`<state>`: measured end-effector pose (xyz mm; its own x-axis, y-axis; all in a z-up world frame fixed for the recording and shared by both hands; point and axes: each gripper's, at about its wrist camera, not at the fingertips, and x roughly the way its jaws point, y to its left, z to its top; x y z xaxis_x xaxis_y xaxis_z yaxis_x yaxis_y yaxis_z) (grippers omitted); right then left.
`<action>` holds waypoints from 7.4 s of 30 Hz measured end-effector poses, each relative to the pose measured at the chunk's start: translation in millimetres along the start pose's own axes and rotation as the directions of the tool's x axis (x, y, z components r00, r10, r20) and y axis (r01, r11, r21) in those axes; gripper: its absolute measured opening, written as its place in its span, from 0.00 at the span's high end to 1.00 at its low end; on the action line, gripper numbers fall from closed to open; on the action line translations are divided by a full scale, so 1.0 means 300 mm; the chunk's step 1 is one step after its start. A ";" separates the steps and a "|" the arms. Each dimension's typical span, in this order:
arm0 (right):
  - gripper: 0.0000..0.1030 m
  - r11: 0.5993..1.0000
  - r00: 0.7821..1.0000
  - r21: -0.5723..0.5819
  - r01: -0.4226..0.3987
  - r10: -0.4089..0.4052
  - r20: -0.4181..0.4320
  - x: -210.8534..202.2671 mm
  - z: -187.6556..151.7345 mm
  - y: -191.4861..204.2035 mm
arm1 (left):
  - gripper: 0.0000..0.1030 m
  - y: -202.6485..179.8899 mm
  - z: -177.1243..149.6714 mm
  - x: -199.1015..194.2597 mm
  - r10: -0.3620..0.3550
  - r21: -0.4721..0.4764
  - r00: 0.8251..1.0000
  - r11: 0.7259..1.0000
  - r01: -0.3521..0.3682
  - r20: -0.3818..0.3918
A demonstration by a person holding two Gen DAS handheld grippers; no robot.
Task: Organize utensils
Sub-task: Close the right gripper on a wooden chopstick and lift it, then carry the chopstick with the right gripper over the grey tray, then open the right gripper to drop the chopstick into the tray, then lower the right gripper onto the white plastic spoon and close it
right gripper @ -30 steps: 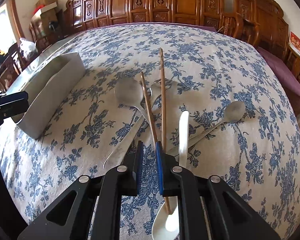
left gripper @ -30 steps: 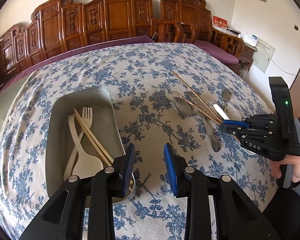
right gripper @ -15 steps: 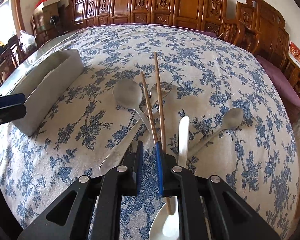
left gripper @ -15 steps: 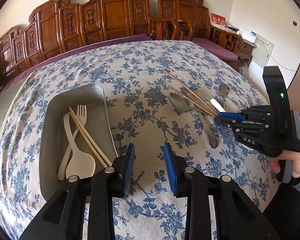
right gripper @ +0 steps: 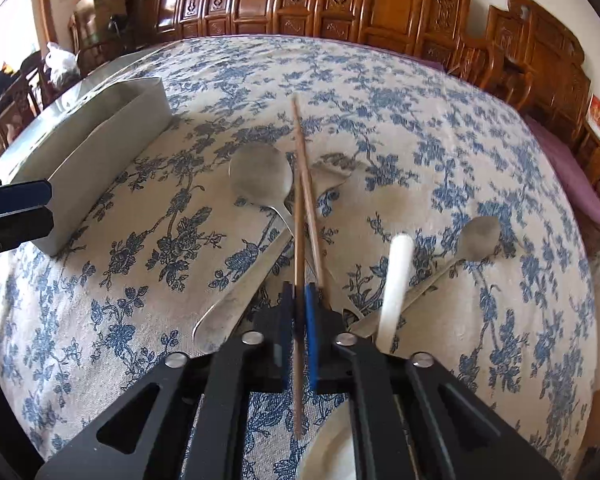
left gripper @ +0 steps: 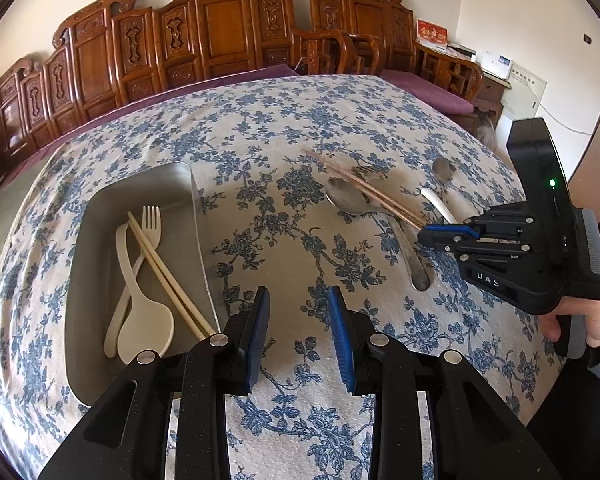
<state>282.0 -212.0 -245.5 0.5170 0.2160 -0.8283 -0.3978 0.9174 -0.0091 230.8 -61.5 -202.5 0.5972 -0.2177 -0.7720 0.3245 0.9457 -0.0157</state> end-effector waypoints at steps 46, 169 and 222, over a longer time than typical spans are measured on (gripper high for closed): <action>0.94 0.928 0.984 0.371 -0.041 -0.028 0.178 -0.160 -0.044 -0.417 | 0.73 -0.350 0.214 0.374 0.024 -0.008 0.986 1.000 -0.026 -0.166; 0.94 0.955 0.950 0.028 -0.296 0.292 0.111 -0.022 0.311 0.521 | 0.85 0.536 -0.045 -0.172 0.196 -0.243 0.981 0.952 -0.186 0.016; 0.74 0.964 0.994 0.248 0.094 -0.103 0.024 -0.159 -0.146 -0.150 | 0.84 0.087 -0.017 -0.107 0.009 -0.071 0.998 0.998 -0.004 0.064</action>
<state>242.0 -278.2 -230.0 0.5733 0.1281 -0.8093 -0.1469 0.9878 0.0522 216.2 -28.6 -181.4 0.6457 -0.2243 -0.7299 0.2694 0.9613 -0.0571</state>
